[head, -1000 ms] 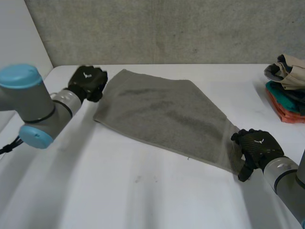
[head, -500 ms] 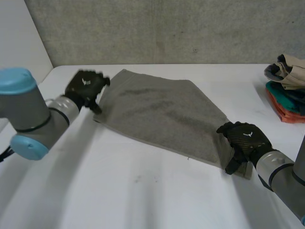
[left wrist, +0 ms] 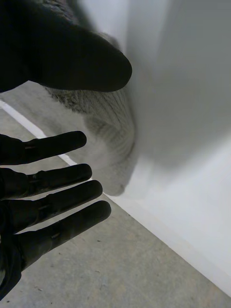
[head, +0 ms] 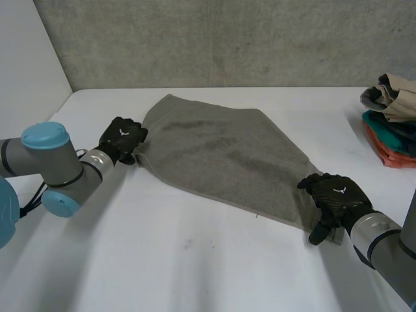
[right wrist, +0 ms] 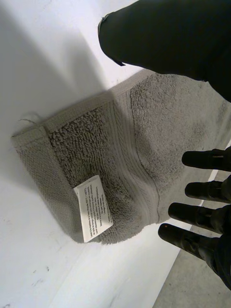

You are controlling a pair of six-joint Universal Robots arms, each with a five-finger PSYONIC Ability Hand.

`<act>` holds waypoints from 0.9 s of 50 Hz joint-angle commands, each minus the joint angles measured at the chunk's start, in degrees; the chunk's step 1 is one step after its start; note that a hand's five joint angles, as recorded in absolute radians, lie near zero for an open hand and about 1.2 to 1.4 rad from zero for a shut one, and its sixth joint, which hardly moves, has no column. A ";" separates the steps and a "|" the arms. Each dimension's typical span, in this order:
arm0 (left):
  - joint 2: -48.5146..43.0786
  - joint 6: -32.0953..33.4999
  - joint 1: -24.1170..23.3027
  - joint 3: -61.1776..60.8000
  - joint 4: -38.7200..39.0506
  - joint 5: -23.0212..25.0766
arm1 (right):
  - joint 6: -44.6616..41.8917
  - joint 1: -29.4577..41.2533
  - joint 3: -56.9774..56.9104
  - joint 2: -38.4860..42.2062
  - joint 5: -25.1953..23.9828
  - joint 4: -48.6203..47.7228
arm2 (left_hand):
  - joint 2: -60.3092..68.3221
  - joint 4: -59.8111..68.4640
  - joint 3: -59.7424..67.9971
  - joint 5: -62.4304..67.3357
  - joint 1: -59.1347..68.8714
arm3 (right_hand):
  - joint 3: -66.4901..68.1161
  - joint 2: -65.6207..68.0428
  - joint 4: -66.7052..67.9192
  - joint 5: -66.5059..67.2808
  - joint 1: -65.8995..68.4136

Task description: Fold the laundry.

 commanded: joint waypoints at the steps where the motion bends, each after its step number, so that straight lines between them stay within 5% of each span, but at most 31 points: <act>1: 0.91 -1.36 -0.96 -0.86 -0.44 0.33 | -0.07 0.05 -0.06 0.00 0.31 -0.08 | 5.96 6.00 6.09 6.18 5.83 | 0.05 0.30 -1.35 -1.34 0.09; 12: 1.26 -1.45 -1.14 -0.77 -0.18 0.50 | -0.59 -0.04 -0.06 0.08 0.31 -0.08 | 6.46 6.50 6.59 6.68 6.33 | 0.05 0.30 -1.35 -1.34 0.09; 15: 0.21 -1.36 -1.14 0.02 -0.09 0.59 | -0.68 -0.04 -0.14 0.26 0.39 -0.08 | 16.35 16.39 16.48 16.57 16.22 | 0.05 0.30 -1.35 -1.34 0.09; 17: -1.02 -1.36 -1.23 1.07 -0.09 0.42 | -0.60 -0.04 -0.15 0.35 0.57 0.01 | 38.17 38.21 38.29 38.39 38.04 | 0.05 0.30 -1.35 -1.34 0.09; 23: 0.73 -1.45 -2.81 1.08 -0.61 -3.26 | -0.33 -0.04 -0.32 0.26 2.05 0.10 | 40.93 40.97 41.05 41.15 40.80 | -0.28 -0.03 -1.69 -1.67 -0.24; 28: 12.21 -2.68 -5.09 -5.84 -2.46 -9.50 | 0.28 -0.04 -0.50 -0.44 3.99 0.62 | 40.93 40.97 41.05 41.15 40.80 | -2.22 -1.97 -3.62 -3.61 -2.18; 32: 24.00 -6.45 -7.11 -12.45 -2.99 -9.95 | 2.47 1.28 -0.76 -1.84 5.23 1.24 | 40.93 40.97 41.05 41.15 40.80 | -2.22 -1.97 -3.62 -3.61 -2.18; 45: 47.65 -17.09 -11.24 -21.78 -7.46 -12.85 | 32.09 15.77 -8.05 -1.07 5.84 1.33 | 40.93 40.97 41.05 41.15 40.80 | -2.22 -1.97 -3.62 -3.61 -2.18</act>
